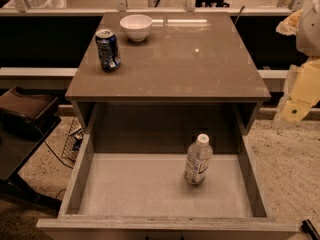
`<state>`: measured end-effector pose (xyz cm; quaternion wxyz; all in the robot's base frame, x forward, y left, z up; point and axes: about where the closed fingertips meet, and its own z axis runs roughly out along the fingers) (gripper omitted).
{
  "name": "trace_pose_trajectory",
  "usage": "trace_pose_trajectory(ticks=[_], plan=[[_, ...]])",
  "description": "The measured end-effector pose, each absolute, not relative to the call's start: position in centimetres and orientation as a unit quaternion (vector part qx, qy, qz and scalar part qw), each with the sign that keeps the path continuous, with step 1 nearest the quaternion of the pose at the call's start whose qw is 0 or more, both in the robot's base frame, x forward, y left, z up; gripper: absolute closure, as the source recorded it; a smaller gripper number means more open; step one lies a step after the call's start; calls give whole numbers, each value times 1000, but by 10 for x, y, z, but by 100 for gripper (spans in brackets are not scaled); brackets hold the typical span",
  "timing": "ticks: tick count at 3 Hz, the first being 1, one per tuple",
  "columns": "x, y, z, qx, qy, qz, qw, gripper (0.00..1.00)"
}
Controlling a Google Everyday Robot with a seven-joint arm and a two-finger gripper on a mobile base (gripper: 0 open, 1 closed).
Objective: Pick blue plastic bottle from top drawer and place on counter
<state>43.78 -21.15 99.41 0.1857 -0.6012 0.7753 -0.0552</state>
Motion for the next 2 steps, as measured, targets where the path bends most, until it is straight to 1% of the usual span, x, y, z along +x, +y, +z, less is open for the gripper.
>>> trace_pose_trajectory(ticks=[1, 2], plan=[[438, -212, 993, -601, 776, -52, 187, 0], [443, -212, 980, -591, 778, 1, 213, 0]])
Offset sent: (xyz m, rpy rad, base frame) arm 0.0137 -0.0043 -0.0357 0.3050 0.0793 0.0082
